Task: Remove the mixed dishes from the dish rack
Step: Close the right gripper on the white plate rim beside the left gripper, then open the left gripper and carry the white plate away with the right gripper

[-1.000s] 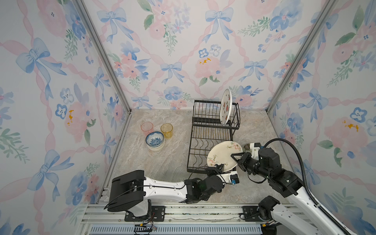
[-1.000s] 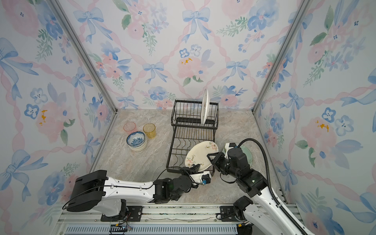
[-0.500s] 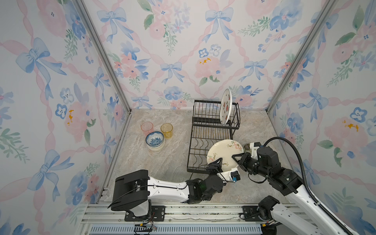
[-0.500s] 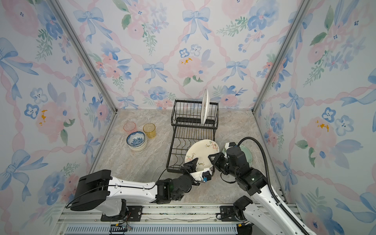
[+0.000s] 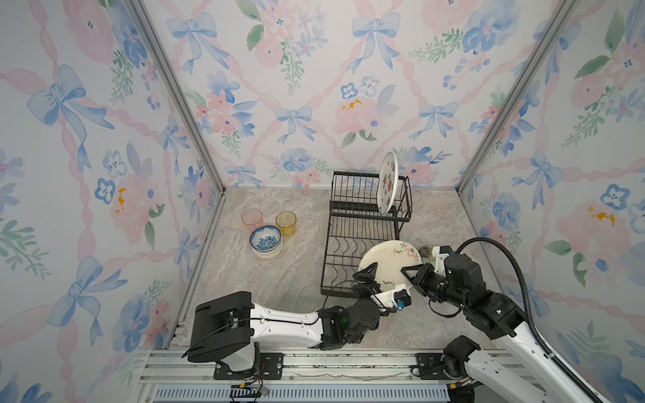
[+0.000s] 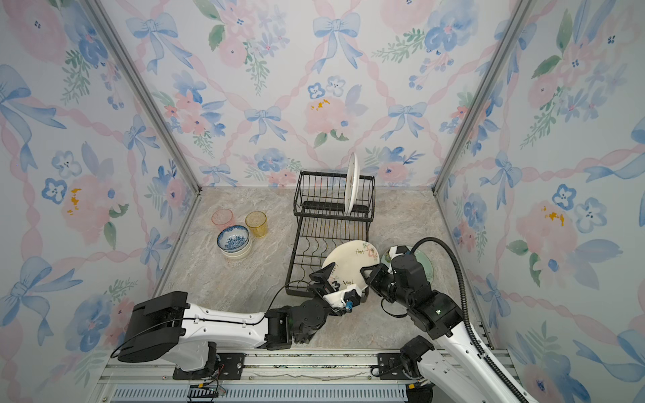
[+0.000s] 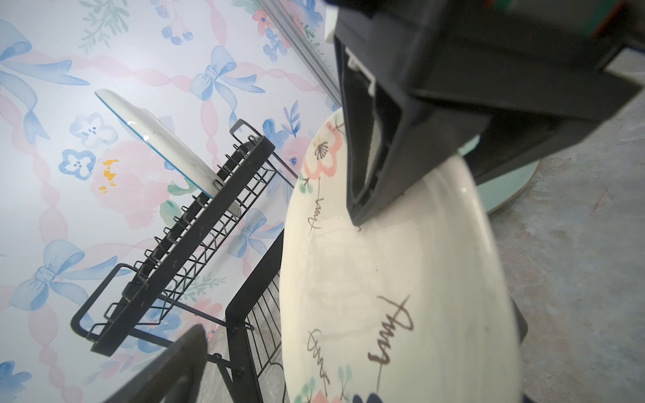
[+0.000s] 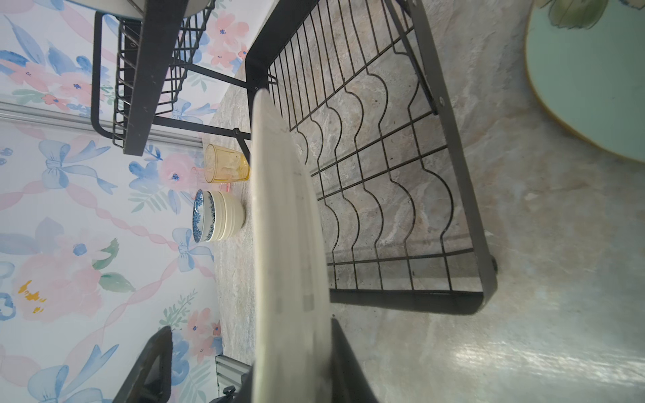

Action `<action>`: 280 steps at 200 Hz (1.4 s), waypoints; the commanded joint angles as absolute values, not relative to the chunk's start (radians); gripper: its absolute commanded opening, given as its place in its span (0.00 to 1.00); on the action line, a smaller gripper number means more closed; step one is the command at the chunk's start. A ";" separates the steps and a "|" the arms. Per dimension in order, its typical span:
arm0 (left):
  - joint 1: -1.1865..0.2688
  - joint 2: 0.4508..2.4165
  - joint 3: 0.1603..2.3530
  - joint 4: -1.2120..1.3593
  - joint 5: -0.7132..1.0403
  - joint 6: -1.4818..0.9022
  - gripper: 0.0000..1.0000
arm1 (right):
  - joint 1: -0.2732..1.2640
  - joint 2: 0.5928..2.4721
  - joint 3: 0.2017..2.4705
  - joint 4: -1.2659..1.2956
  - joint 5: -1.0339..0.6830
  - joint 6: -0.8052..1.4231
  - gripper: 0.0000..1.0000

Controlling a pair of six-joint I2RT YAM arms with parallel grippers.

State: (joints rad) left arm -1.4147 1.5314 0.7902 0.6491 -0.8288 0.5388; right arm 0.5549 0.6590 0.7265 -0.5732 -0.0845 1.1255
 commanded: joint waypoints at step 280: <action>-1.355 1.368 0.628 0.771 -0.748 0.368 0.98 | 0.169 0.639 0.727 -0.720 -0.133 1.069 0.00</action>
State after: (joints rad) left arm -1.3605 1.3968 0.6590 0.7368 -0.7506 0.4103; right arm 0.2012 0.6594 0.7116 -0.7490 -0.0902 1.0836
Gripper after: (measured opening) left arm 0.980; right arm 0.067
